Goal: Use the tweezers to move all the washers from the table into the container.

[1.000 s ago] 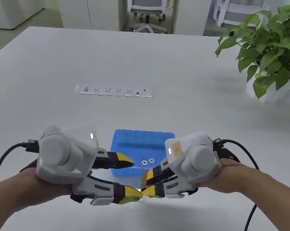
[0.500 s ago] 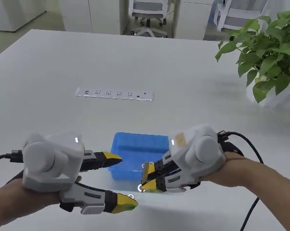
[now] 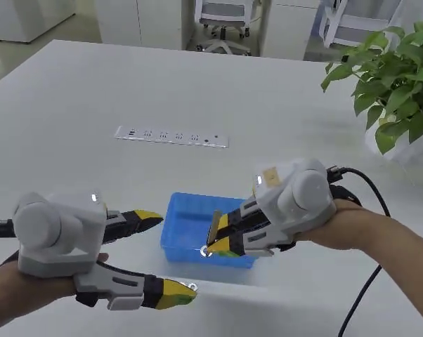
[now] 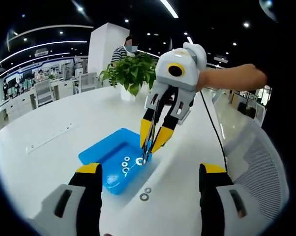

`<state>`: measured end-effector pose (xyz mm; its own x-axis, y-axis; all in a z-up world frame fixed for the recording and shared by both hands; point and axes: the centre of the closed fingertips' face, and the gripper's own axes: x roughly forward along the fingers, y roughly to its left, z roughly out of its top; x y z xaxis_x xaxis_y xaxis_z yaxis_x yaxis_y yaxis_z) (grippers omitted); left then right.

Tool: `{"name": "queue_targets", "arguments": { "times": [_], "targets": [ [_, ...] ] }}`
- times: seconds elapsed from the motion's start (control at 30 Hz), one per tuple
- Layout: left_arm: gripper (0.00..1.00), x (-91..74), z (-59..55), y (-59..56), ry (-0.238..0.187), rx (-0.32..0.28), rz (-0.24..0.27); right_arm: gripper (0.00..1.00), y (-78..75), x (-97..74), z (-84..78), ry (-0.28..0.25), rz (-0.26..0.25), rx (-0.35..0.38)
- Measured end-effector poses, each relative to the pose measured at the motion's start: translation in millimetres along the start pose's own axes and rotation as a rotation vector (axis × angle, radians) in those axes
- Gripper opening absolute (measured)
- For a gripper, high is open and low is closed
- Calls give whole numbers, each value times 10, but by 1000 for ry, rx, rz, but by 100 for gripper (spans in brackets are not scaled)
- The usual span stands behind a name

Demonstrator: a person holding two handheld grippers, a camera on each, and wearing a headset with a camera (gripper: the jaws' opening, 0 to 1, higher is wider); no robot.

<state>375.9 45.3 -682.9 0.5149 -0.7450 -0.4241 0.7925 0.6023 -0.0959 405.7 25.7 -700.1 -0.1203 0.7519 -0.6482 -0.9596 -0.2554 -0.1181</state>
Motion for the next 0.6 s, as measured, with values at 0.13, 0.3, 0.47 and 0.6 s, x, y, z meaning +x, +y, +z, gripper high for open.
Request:
{"name": "queue_targets", "arguments": {
  "times": [0.13,0.3,0.47,0.6],
  "targets": [
    [93,-20,4,31,-7,-8,12,9,-103,-8,17,-7,-10,0],
    [96,-34,-25,49,0,-10,20,9,-208,11,2,-8,-16,-5],
    [99,-52,-13,90,-14,-23,33,9,-305,72,-48,-4,-18,-15],
    [99,-69,-17,118,-12,-23,38,9,-355,129,-89,0,-17,-23]
  ]
}}
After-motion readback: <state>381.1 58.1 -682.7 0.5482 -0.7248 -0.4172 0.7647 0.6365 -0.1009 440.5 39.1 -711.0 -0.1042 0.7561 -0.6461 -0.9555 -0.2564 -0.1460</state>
